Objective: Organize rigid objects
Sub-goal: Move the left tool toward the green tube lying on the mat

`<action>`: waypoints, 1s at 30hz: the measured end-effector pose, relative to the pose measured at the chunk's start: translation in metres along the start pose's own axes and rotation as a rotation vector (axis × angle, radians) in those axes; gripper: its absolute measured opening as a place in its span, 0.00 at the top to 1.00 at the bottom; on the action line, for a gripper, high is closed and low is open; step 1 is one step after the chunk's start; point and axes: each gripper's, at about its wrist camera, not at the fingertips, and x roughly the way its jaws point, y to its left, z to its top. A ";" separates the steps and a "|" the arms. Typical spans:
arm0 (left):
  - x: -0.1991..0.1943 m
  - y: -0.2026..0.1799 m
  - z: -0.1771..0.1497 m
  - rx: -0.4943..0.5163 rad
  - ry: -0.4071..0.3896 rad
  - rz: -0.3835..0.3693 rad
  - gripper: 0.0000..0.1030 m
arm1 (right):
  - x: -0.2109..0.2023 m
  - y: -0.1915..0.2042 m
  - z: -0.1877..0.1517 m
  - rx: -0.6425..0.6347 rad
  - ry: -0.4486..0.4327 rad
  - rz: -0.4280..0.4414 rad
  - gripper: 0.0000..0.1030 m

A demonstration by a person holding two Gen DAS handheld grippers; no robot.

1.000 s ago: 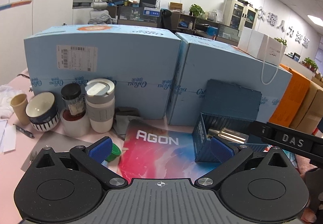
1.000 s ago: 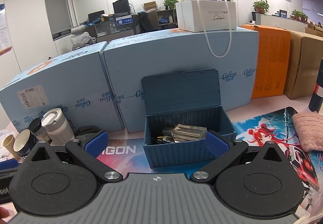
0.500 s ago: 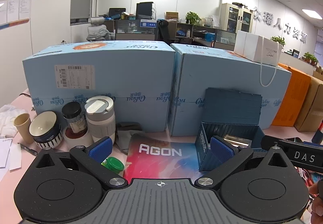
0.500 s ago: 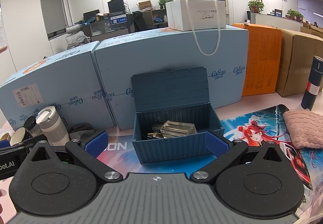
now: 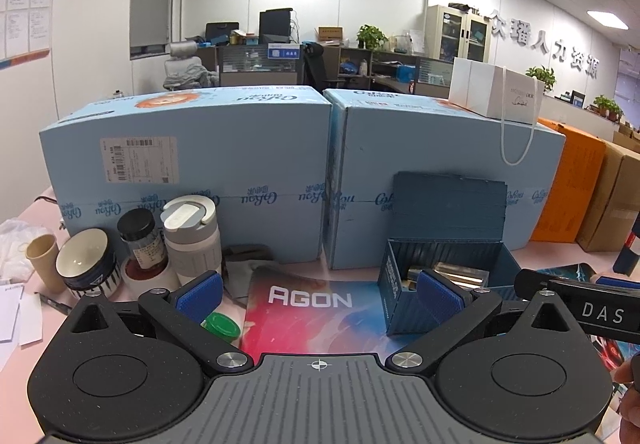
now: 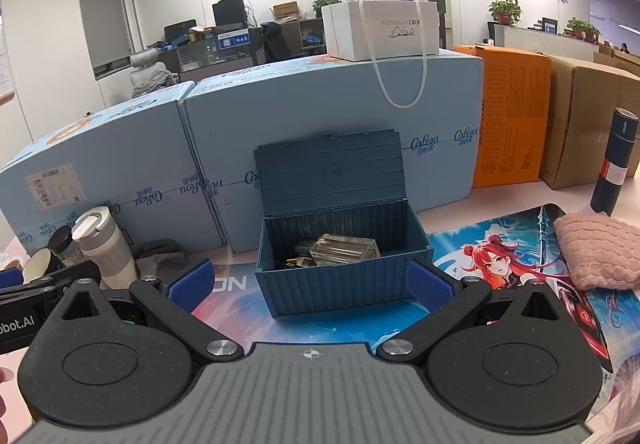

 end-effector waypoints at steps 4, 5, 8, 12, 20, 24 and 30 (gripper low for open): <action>-0.002 0.001 -0.002 -0.011 0.007 -0.010 0.00 | -0.002 0.002 -0.001 -0.004 0.000 0.000 0.00; -0.003 0.001 -0.002 -0.014 0.008 -0.012 0.00 | -0.003 0.003 -0.002 -0.006 0.000 0.001 0.00; -0.005 0.003 -0.003 -0.015 0.007 -0.013 0.00 | -0.004 0.005 -0.003 -0.011 0.002 0.001 0.00; -0.007 0.009 -0.004 -0.025 0.007 -0.013 0.00 | -0.005 0.010 -0.004 -0.016 0.005 0.001 0.00; -0.004 0.027 -0.006 -0.034 0.022 0.018 0.00 | 0.003 0.028 -0.008 -0.043 0.027 0.013 0.00; -0.002 0.034 -0.007 -0.043 0.030 0.026 0.00 | 0.008 0.037 -0.008 -0.059 0.036 0.020 0.00; 0.003 0.041 -0.008 -0.047 0.039 0.018 0.00 | 0.015 0.047 -0.008 -0.075 0.051 0.028 0.00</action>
